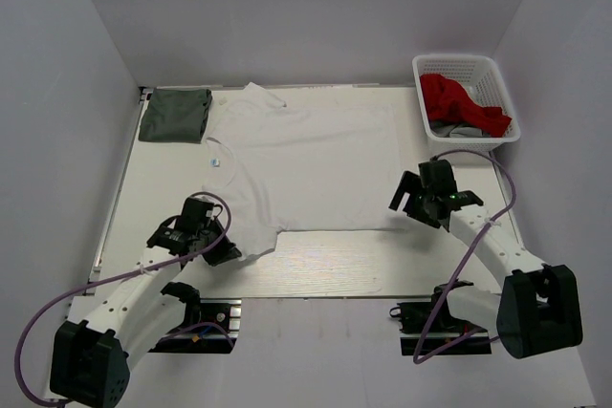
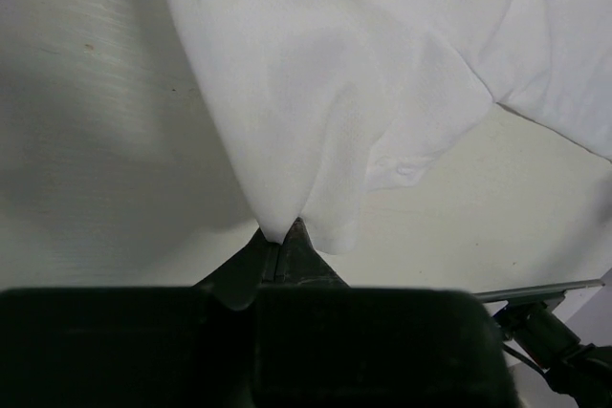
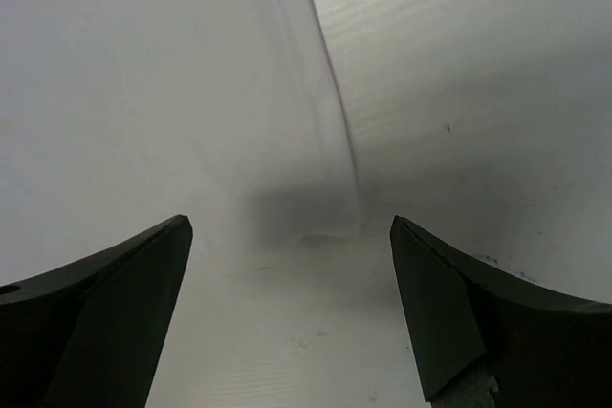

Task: Fold and stack the t-shirts
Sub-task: Grap the side of the flattened tshirt closest away from the robot with both arms

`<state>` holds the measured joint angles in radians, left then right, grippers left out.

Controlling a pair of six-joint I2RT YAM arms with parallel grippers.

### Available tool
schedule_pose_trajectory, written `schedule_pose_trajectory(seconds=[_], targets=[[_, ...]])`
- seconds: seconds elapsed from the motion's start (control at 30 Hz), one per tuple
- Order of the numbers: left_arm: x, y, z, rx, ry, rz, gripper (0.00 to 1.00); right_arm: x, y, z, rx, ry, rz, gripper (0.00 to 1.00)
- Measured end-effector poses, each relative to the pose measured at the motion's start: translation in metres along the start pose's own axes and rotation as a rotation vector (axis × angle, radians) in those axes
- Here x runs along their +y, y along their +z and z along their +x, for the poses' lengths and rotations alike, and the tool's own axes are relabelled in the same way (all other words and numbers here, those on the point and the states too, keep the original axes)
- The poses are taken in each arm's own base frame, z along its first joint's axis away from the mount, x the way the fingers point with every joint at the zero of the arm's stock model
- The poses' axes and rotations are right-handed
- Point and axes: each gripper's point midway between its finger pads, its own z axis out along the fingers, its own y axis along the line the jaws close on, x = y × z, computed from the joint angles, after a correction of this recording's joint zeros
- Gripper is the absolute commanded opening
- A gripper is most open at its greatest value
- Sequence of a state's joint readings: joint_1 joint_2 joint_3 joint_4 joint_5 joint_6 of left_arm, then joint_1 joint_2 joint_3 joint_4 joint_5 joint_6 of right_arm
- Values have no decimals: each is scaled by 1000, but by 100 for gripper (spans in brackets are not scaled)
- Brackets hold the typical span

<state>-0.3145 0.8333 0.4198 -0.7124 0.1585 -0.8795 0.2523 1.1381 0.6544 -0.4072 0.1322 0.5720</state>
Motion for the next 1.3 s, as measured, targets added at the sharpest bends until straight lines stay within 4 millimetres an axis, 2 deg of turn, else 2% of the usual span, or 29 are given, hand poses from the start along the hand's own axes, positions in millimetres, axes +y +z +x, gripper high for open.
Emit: schedule_pose_trajectory(seconds=[0.1, 0.23, 0.3, 0.4, 0.47, 0.6, 0.7, 0.73, 0.8, 0.83, 0.87, 0.97, 1.17, 1.3], targets=[[-5, -5, -1, -1, 9, 13, 0, -14, 6, 23, 77, 10, 48, 87], [-10, -11, -5, -14, 15, 30, 0, -15, 14, 37, 148, 28, 61, 84], [-11, -12, -5, -15, 18, 31, 0, -15, 16, 41, 166, 40, 63, 78], [-11, -13, -5, -13, 23, 30, 0, -17, 18, 48, 188, 57, 72, 78], [-12, -14, -5, -13, 28, 31, 0, -18, 19, 52, 205, 67, 76, 75], [-13, -15, -6, -14, 33, 33, 0, -16, 22, 50, 202, 79, 75, 70], [-15, -17, -8, -20, 40, 39, 0, -12, 28, 45, 193, 83, 66, 53], [-16, -18, -9, -22, 44, 42, 0, -11, 30, 44, 191, 82, 64, 37], [-20, -22, -11, -27, 54, 49, 0, -11, 33, 44, 197, 81, 67, 20], [-24, -25, -13, -32, 62, 58, 0, -10, 34, 44, 201, 81, 65, 15], [-28, -28, -16, -36, 74, 71, 0, -10, 34, 45, 202, 80, 66, 15], [-45, -38, -22, -40, 117, 114, 0, -10, 34, 45, 205, 74, 63, 1], [-67, -44, -35, -38, 165, 149, 0, -8, 31, 42, 212, 54, 55, 0], [-72, -42, -42, -46, 165, 144, 0, 3, 28, 27, 201, 35, 36, 0]])
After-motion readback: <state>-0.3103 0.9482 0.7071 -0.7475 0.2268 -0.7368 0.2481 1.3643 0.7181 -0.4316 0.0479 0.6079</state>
